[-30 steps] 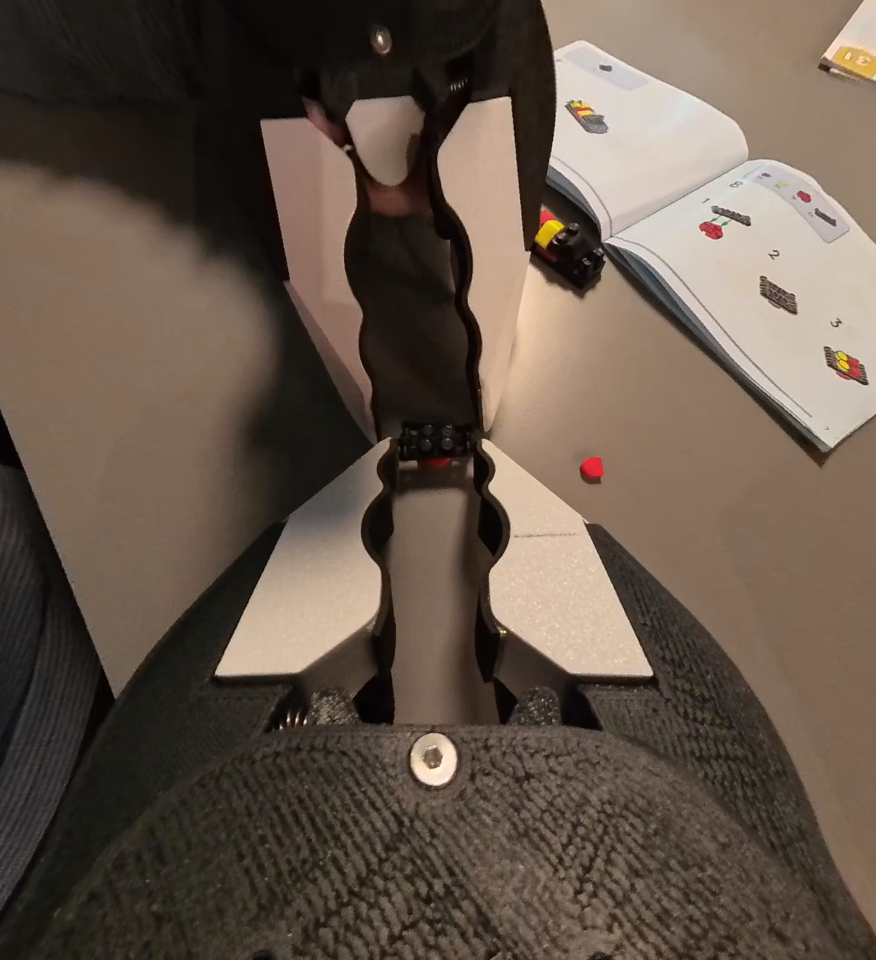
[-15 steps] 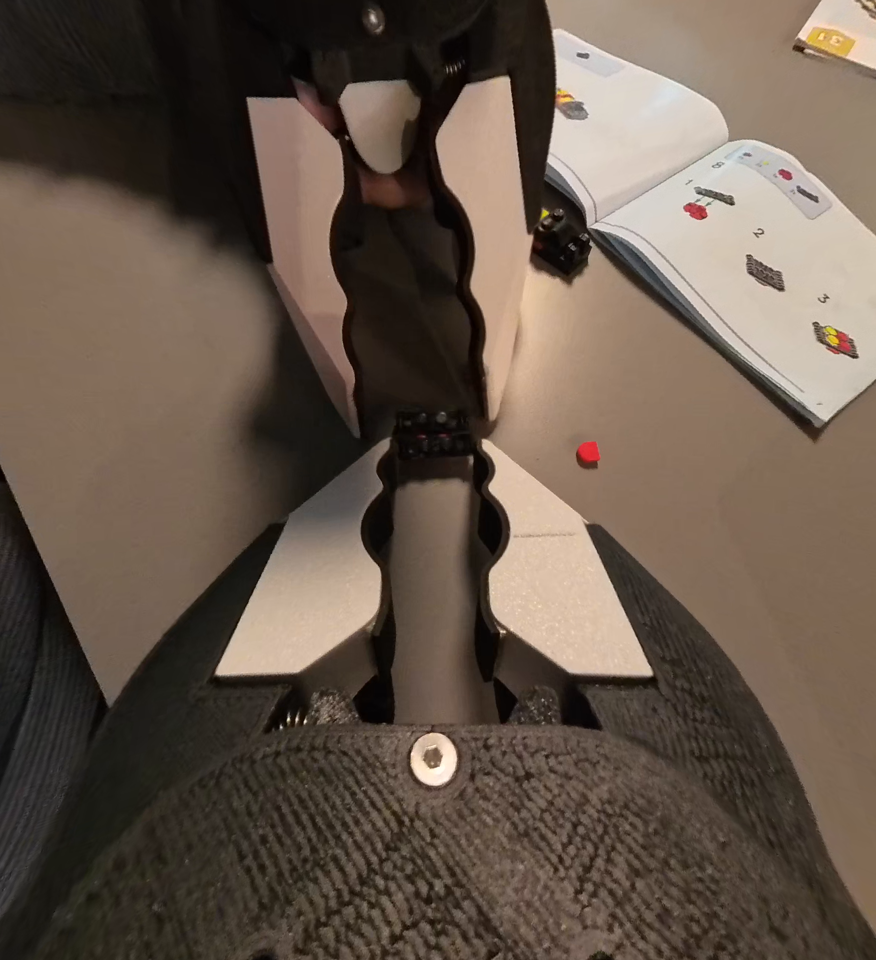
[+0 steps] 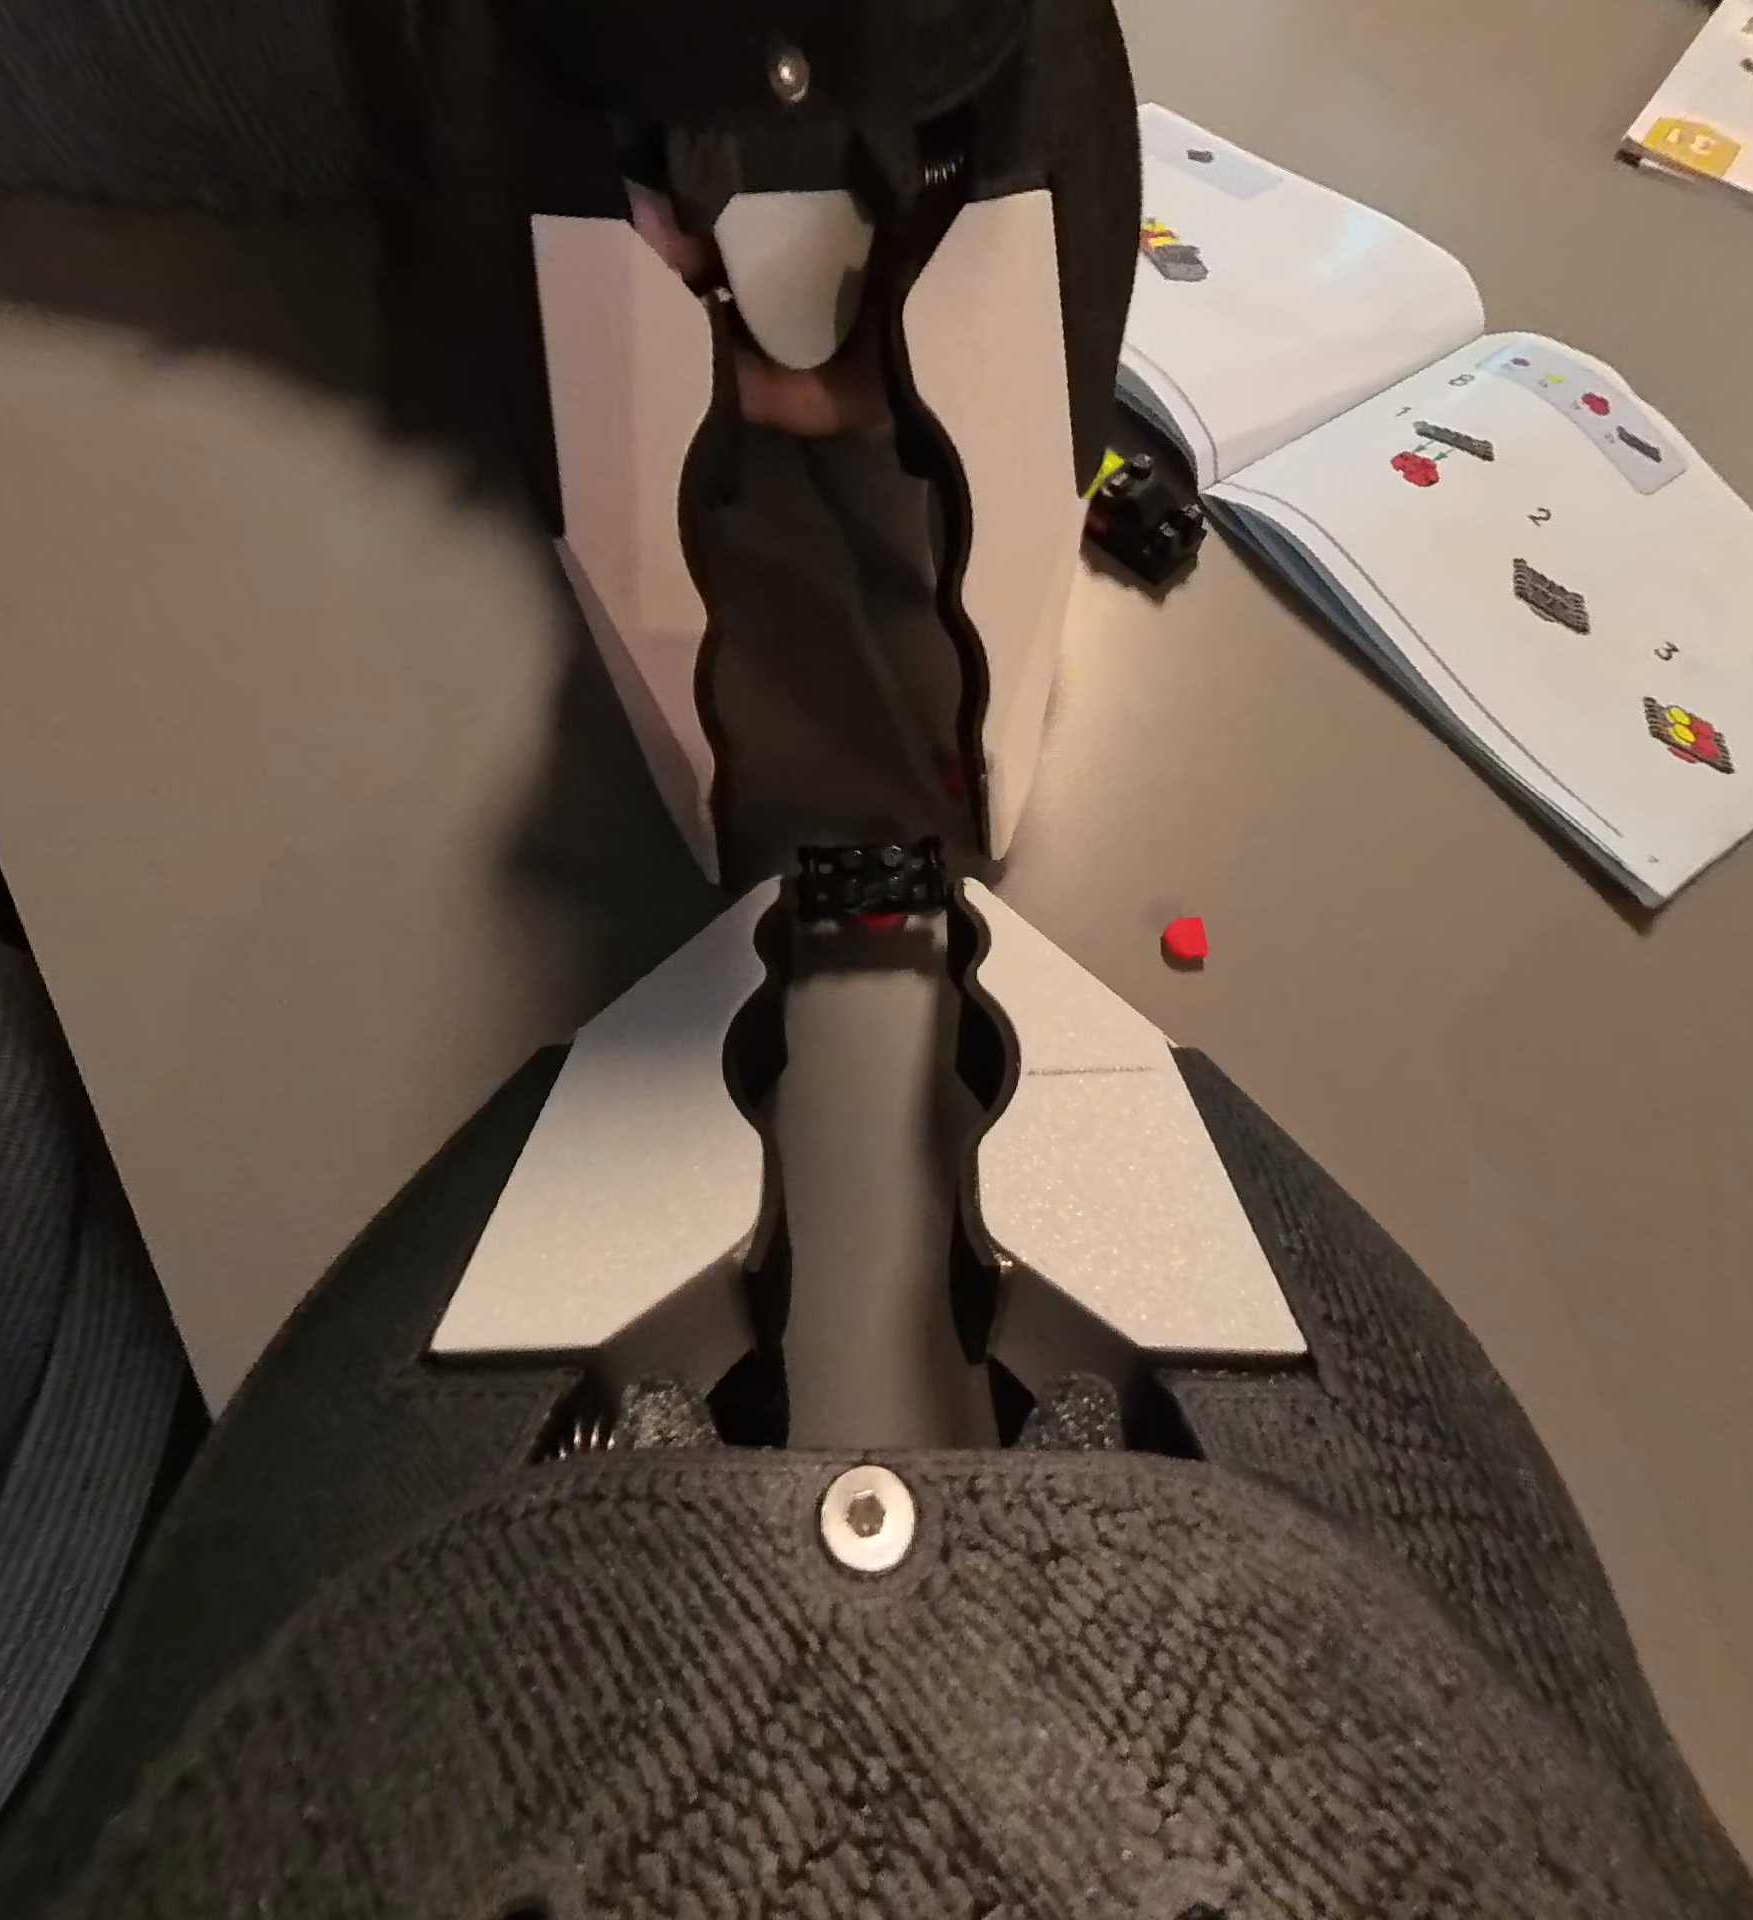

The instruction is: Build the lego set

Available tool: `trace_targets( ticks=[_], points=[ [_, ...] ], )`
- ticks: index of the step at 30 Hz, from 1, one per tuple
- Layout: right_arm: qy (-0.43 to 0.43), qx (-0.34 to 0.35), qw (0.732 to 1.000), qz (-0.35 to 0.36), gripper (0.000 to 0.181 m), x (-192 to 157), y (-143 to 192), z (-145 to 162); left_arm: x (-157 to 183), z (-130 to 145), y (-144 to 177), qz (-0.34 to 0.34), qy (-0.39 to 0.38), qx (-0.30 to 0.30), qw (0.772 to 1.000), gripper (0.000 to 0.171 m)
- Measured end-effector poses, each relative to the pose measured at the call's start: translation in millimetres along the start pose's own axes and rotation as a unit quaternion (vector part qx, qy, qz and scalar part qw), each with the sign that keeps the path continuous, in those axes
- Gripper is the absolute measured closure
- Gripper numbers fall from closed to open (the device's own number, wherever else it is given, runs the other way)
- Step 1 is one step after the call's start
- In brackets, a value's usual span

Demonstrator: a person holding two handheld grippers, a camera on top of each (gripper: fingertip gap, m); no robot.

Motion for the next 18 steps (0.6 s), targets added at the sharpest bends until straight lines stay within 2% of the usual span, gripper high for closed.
trace_targets(
  ticks=[18],
  points=[
    [0.011,-0.005,1.000,0.000,0.154,-0.6,-2.1,1.1,-0.8,-2.5,-1.7,-0.007,-0.008,0.000,1.000,0.134]
  ],
)
Point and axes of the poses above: each gripper's, where its closed fingertips meet, y back along the fingers, z out of its underside, x = y × z across the jaws, the point moved 3 cm from there along y, back along the fingers, and after that the axes turned 15 degrees about z, right-handed, at the moved point
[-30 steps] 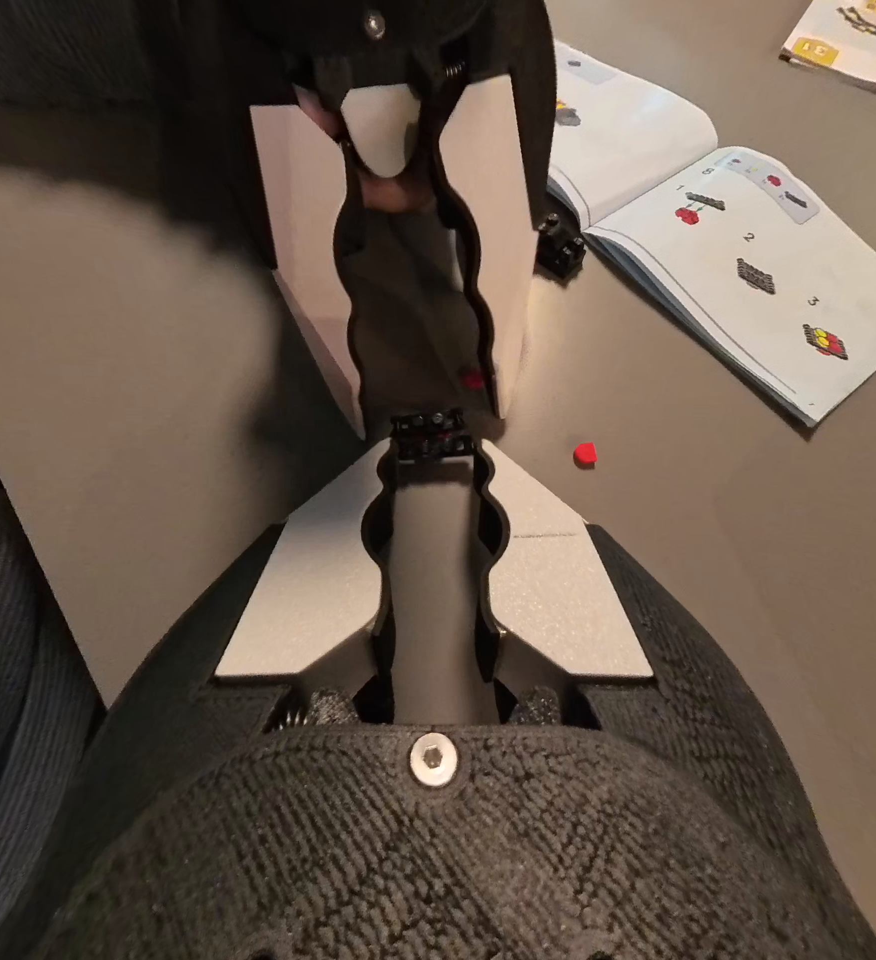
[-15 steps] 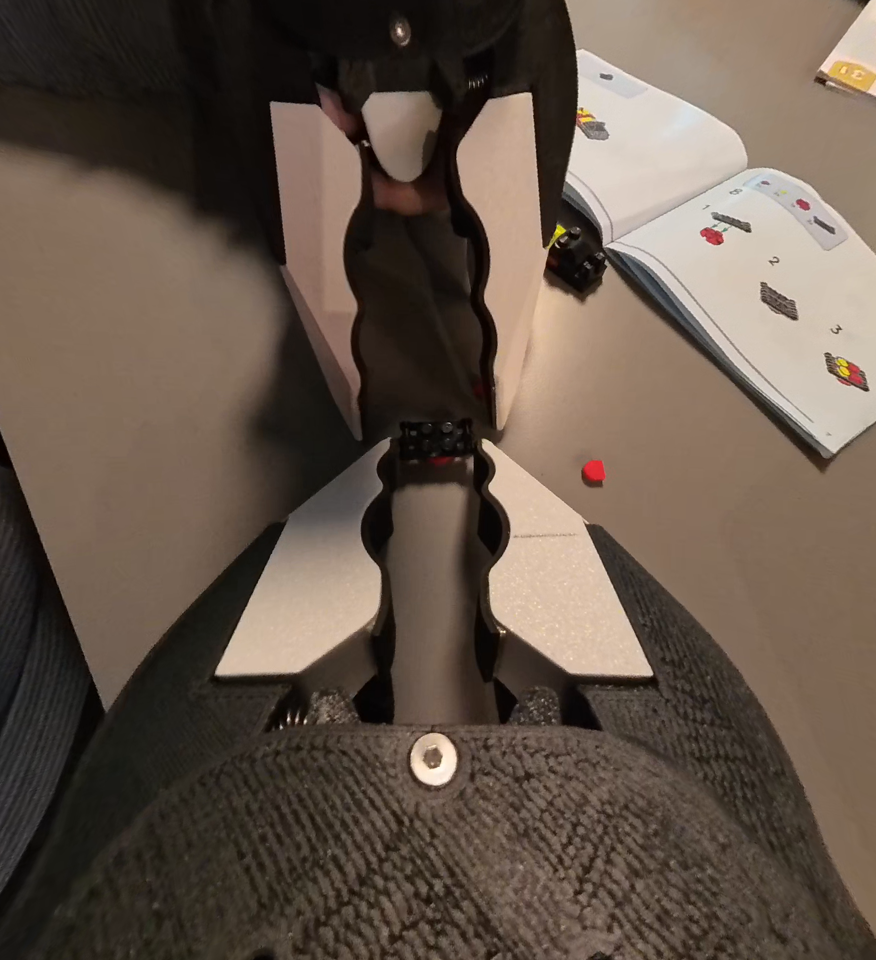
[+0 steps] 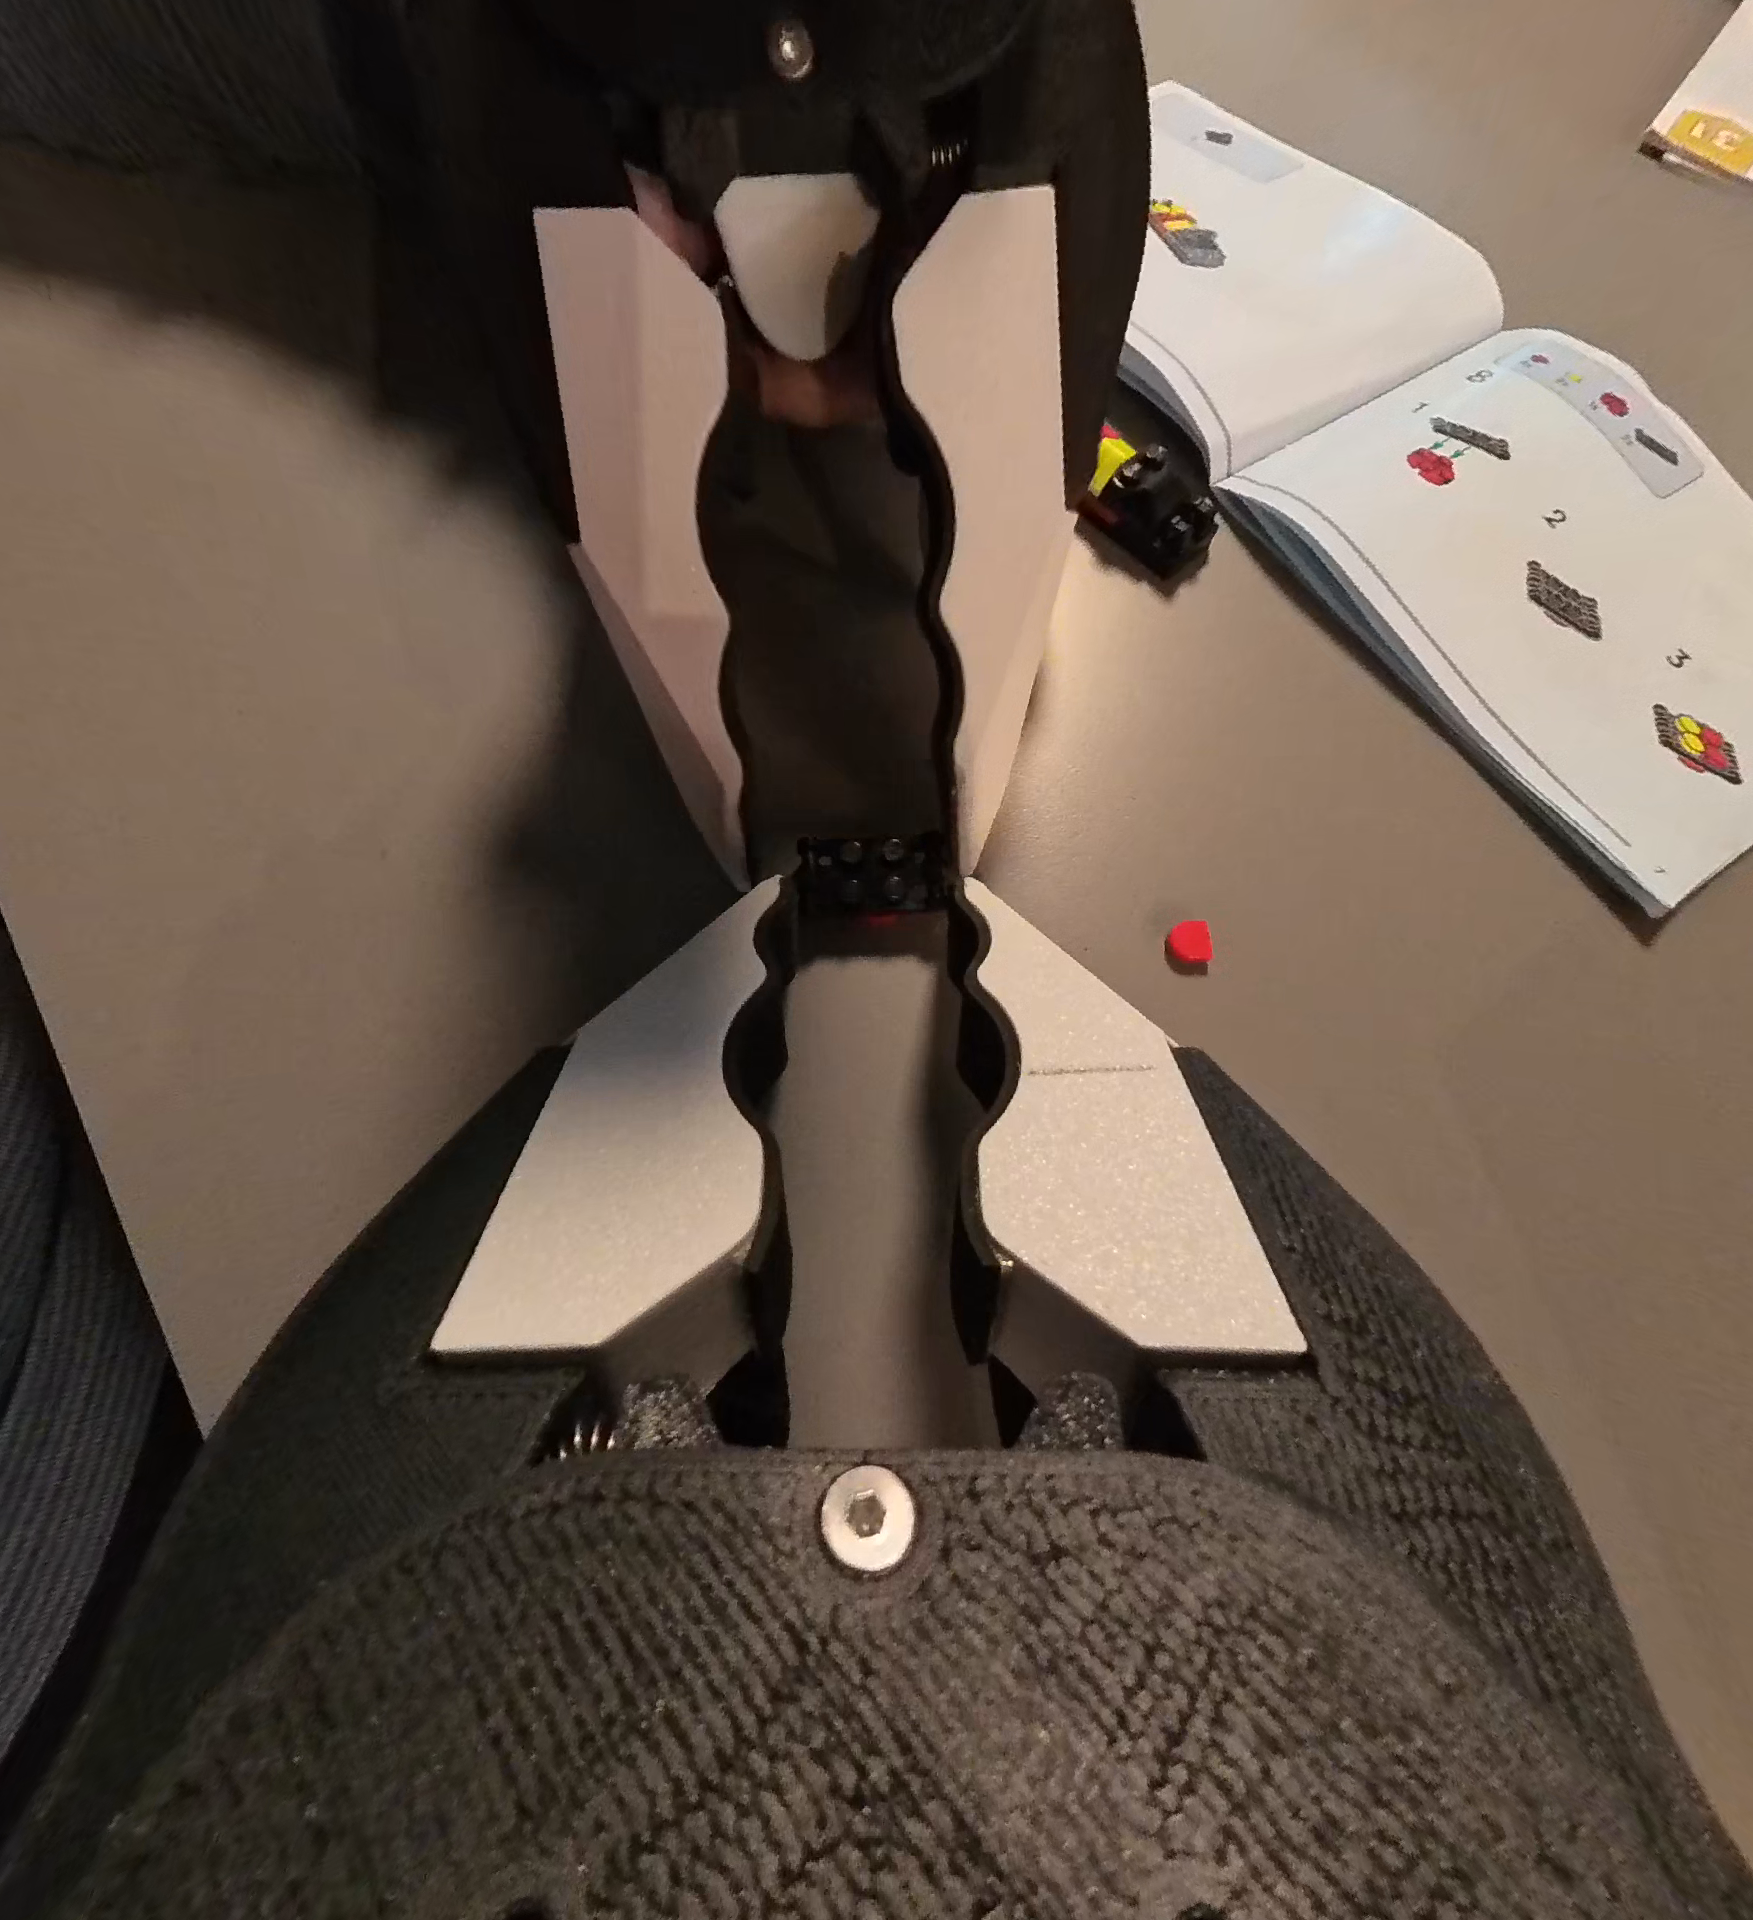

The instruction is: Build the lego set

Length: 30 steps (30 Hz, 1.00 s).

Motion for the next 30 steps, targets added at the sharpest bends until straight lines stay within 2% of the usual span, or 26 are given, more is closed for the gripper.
trace_targets(
  ticks=[5,30],
  points=[
    [0.000,0.000,1.000,0.000,0.154,0.1,-0.2,-0.1,-2.3,-0.2,0.6,-0.008,0.004,0.001,1.000,0.142],
    [0.011,0.002,1.000,-0.006,0.154,1.5,-0.9,0.1,-3.1,-1.1,0.8,-0.021,0.000,0.003,1.000,0.142]
  ],
)
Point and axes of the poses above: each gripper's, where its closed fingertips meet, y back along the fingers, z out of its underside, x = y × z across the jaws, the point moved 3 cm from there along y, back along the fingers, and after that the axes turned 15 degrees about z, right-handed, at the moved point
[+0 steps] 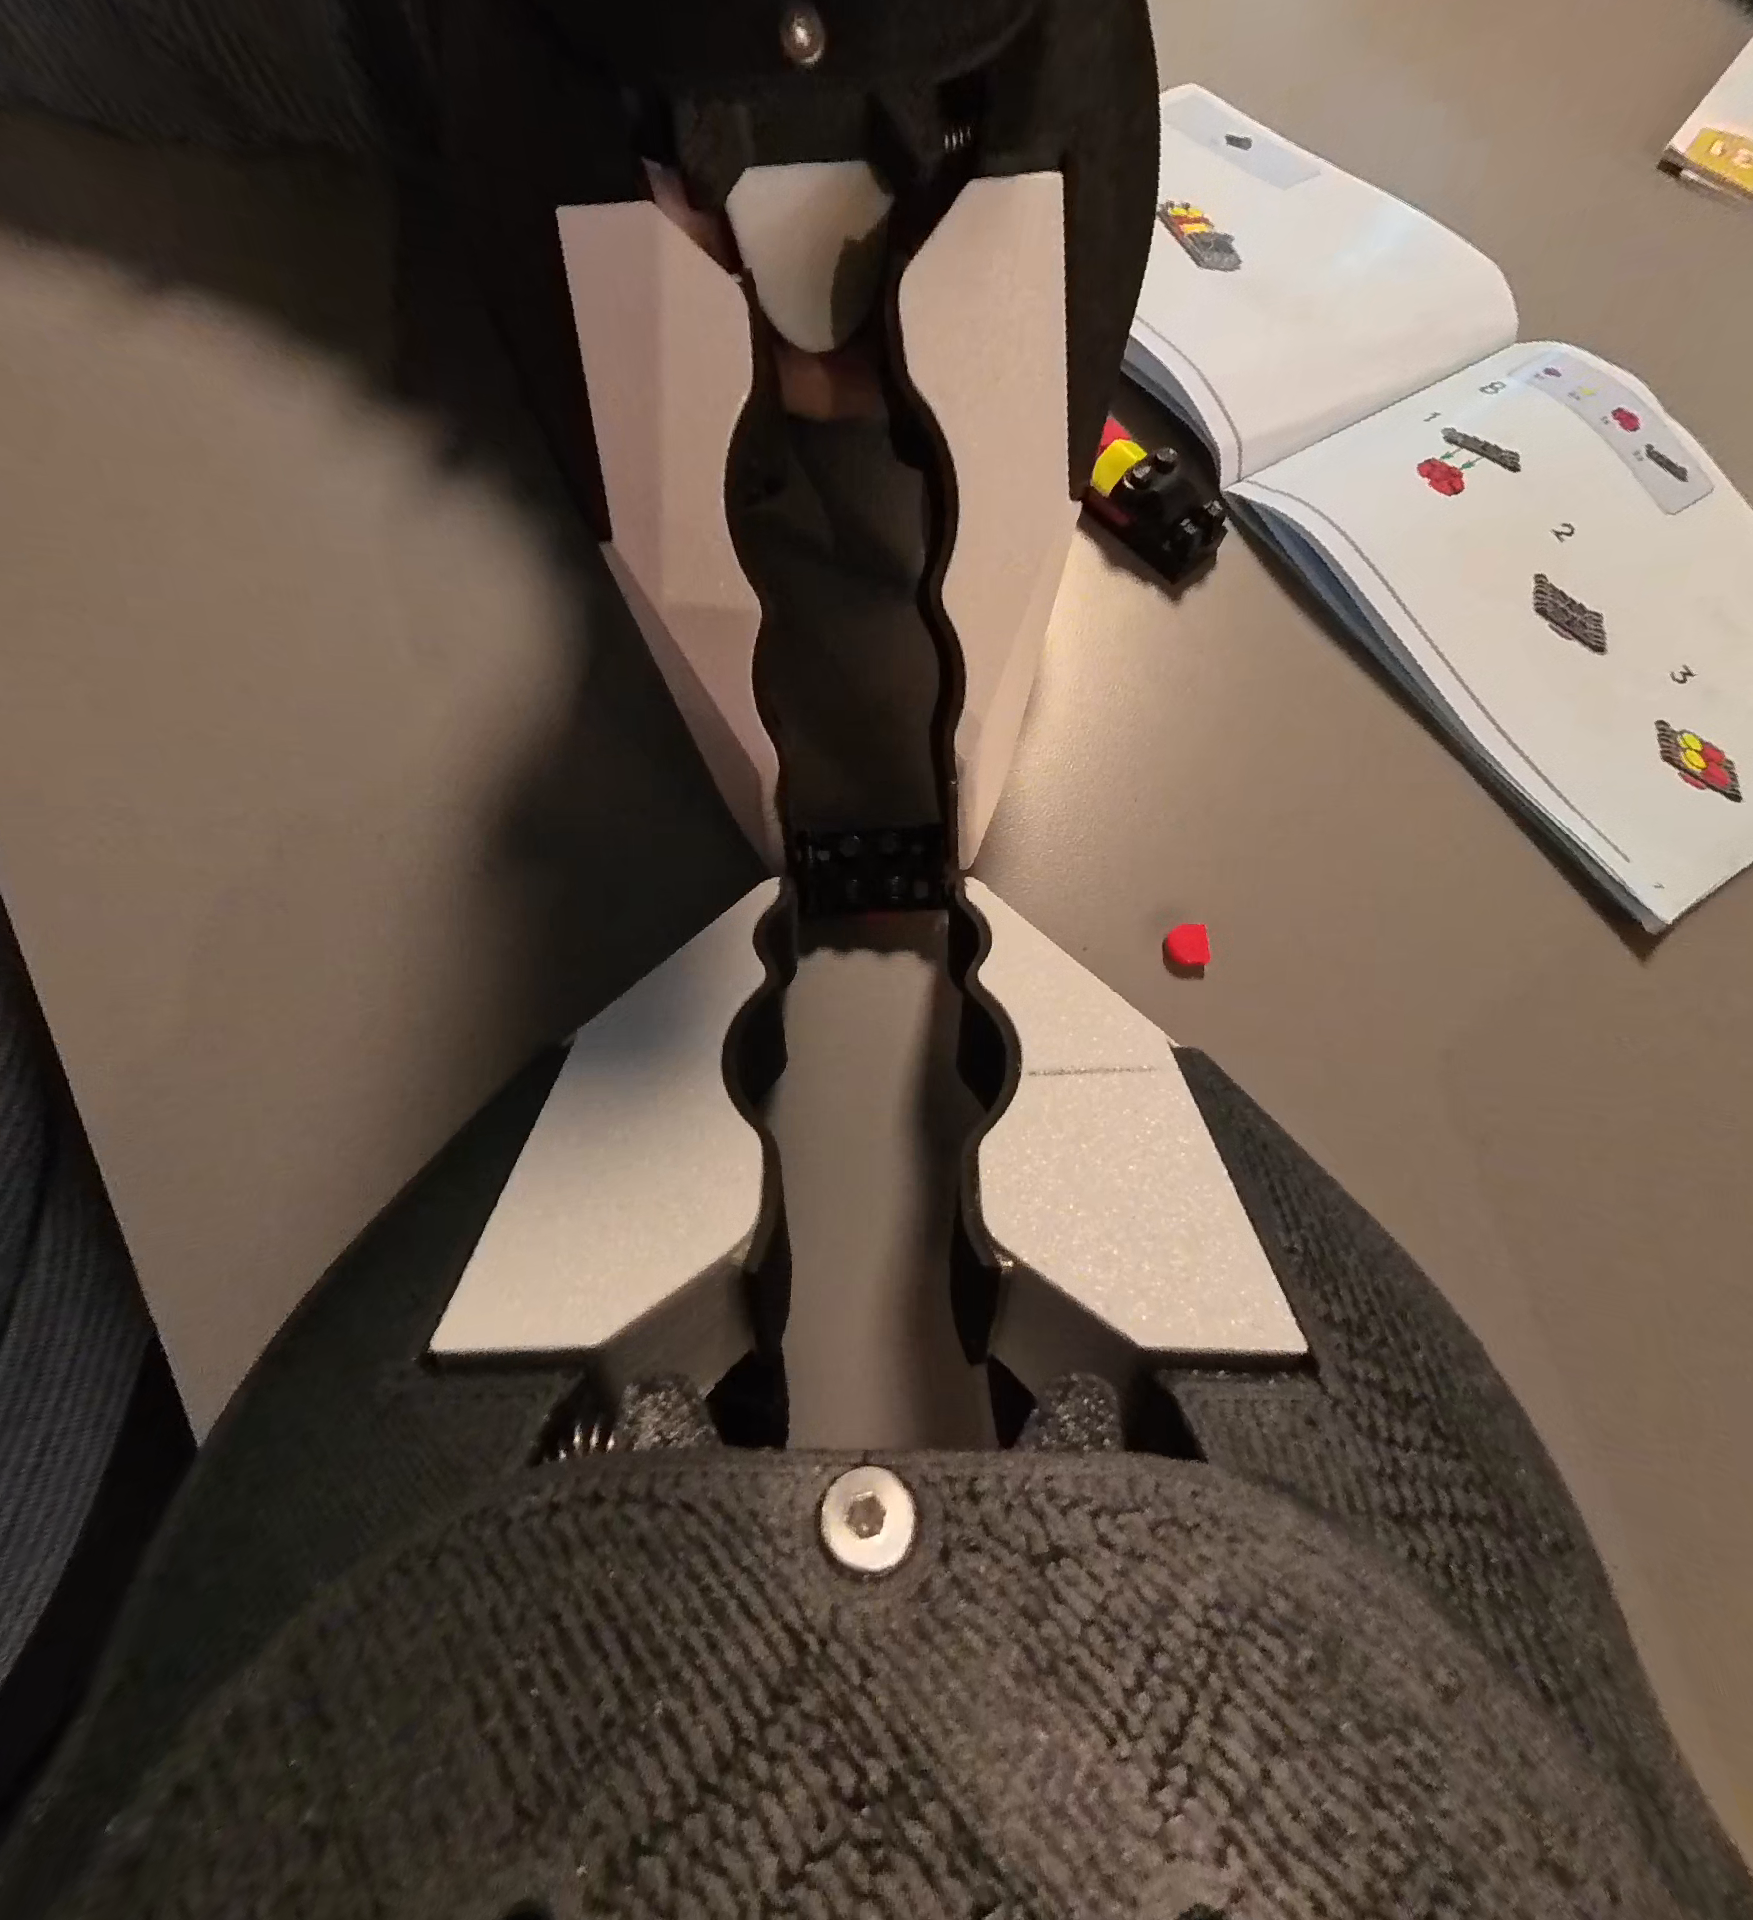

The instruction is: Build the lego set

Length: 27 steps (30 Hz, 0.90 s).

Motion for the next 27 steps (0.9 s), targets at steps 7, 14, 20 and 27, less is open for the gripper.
trace_targets(
  ticks=[7,14,20,27],
  points=[
    [-0.003,0.002,1.000,-0.001,0.154,0.7,0.4,-0.5,1.6,0.3,-0.9,0.009,0.019,0.003,1.000,0.133],
    [-0.003,0.004,1.000,-0.007,0.154,-0.2,1.0,-0.8,8.0,1.0,-1.0,0.034,0.011,0.002,0.999,0.127],
    [-0.002,0.003,1.000,-0.011,0.154,-1.2,0.9,-0.6,4.3,1.0,-0.1,0.022,0.016,0.004,1.000,0.139],
    [0.004,0.004,1.000,-0.012,0.154,-1.5,0.3,-0.9,3.9,0.9,-0.3,0.019,0.016,0.003,1.000,0.140]
  ],
)
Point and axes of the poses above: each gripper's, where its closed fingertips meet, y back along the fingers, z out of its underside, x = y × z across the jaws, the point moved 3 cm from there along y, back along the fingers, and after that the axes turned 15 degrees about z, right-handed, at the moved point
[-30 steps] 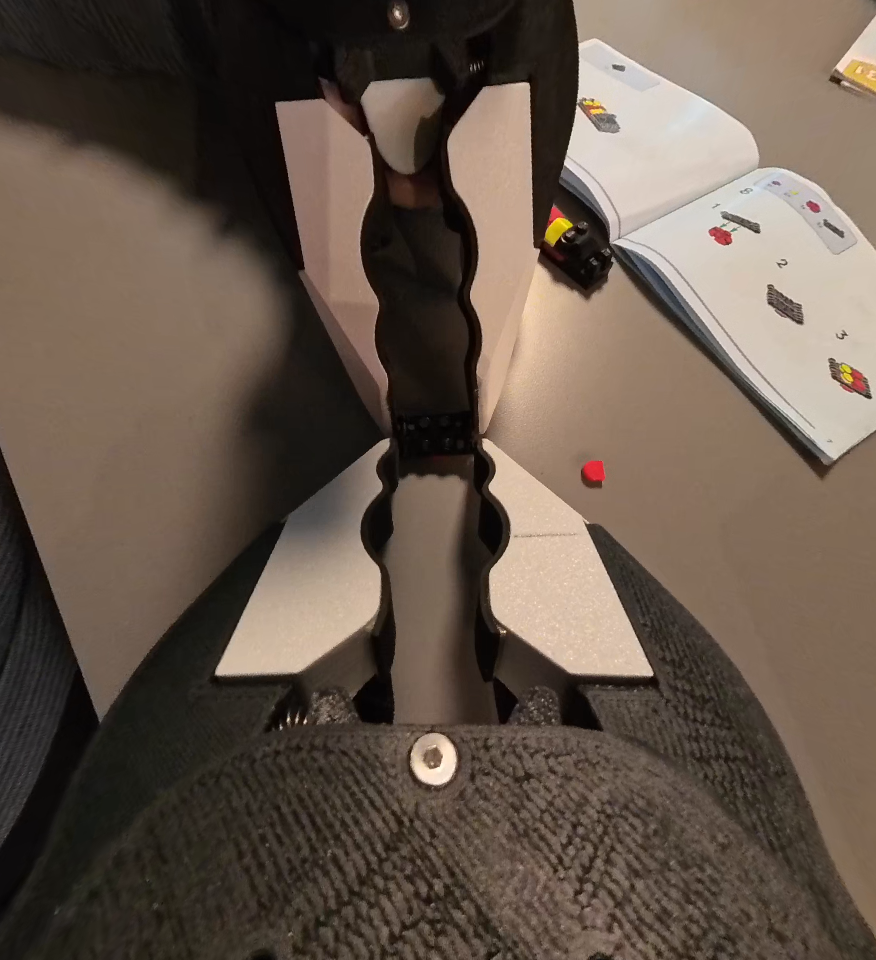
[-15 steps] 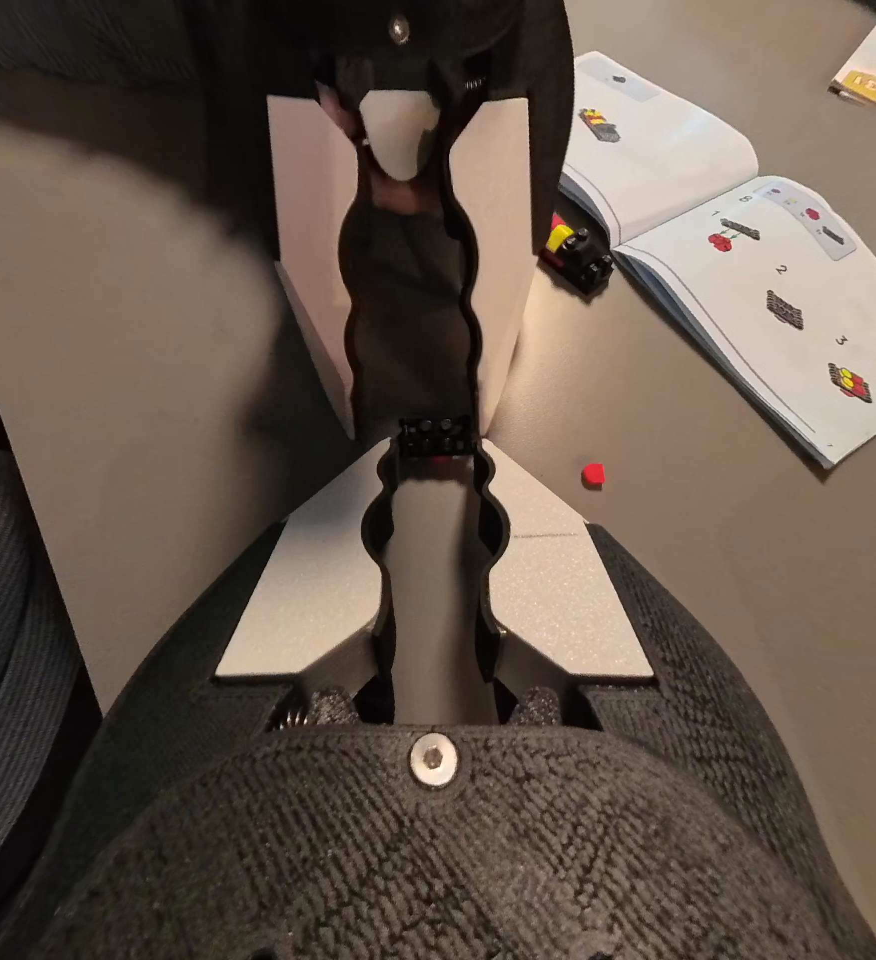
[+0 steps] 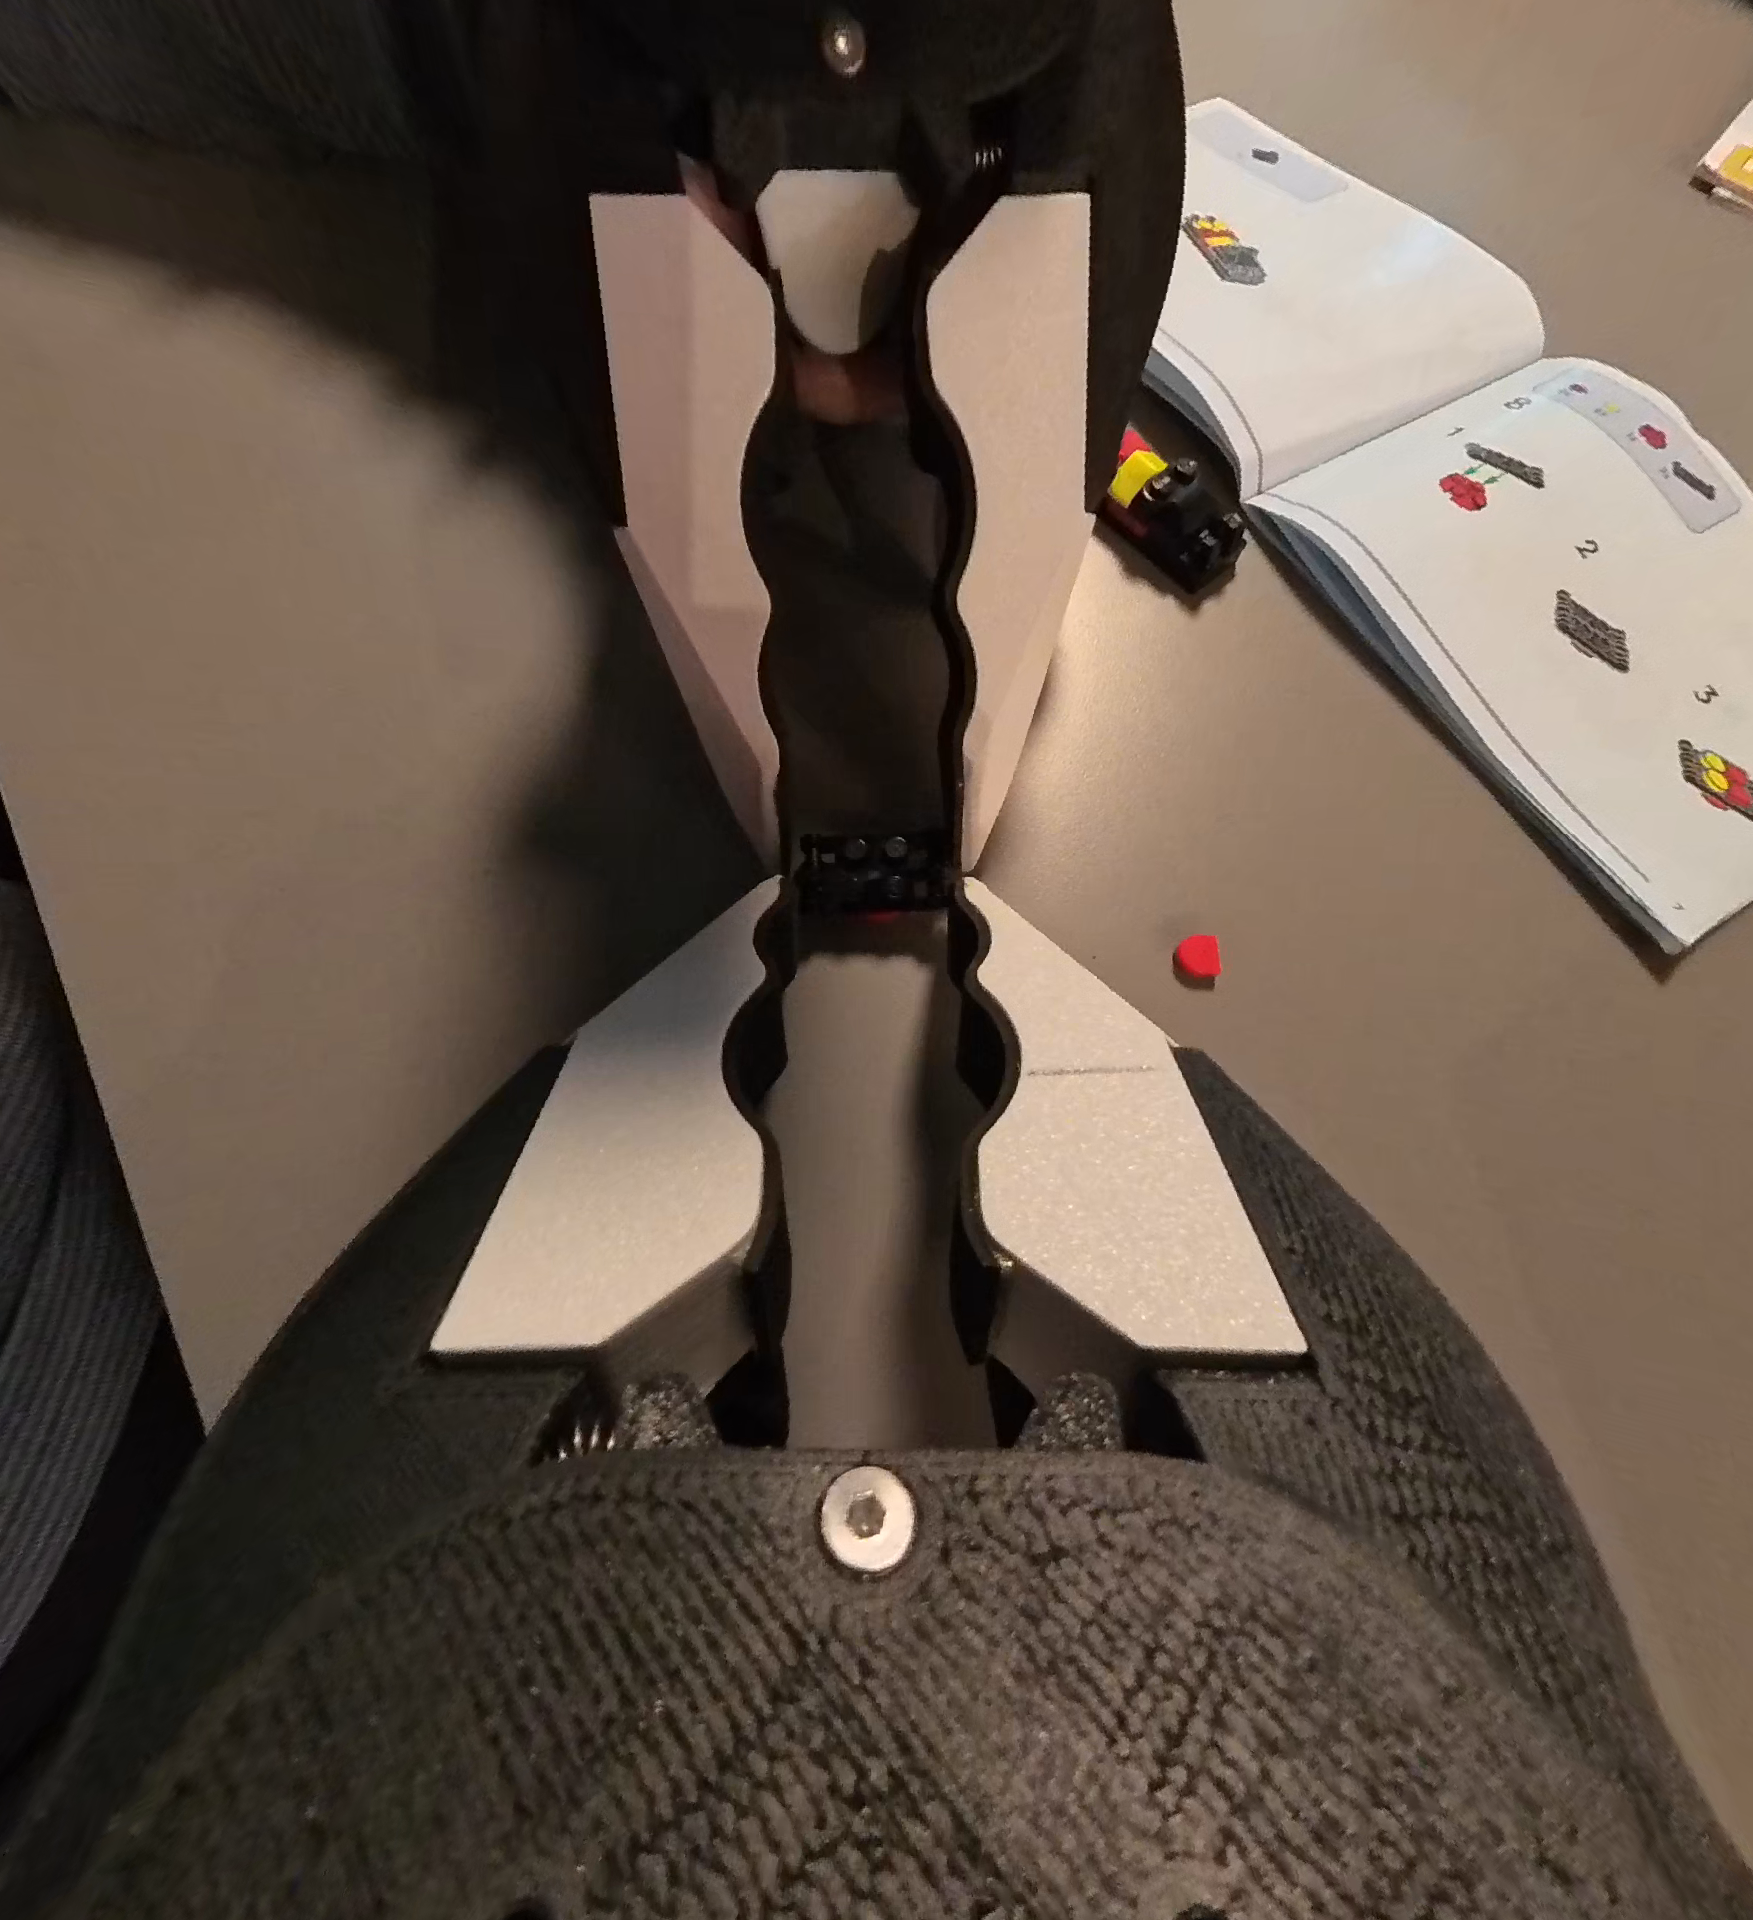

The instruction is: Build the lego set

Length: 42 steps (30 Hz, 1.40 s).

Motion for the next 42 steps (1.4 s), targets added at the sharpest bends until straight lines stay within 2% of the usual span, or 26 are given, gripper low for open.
trace_targets(
  ticks=[28,37,42],
  points=[
    [-0.002,0.009,1.000,0.001,0.148,1.5,5.4,1.7,-1.6,0.1,0.5,-0.006,-0.001,-0.001,1.000,0.142],
    [0.008,-0.011,1.000,-0.022,0.161,-3.5,14.1,13.9,-1.9,0.3,0.8,-0.005,0.000,-0.001,1.000,0.142],
    [0.015,-0.013,1.000,-0.022,0.159,-6.9,9.4,10.7,-2.1,0.3,1.0,-0.005,0.000,-0.001,1.000,0.142]
  ],
)
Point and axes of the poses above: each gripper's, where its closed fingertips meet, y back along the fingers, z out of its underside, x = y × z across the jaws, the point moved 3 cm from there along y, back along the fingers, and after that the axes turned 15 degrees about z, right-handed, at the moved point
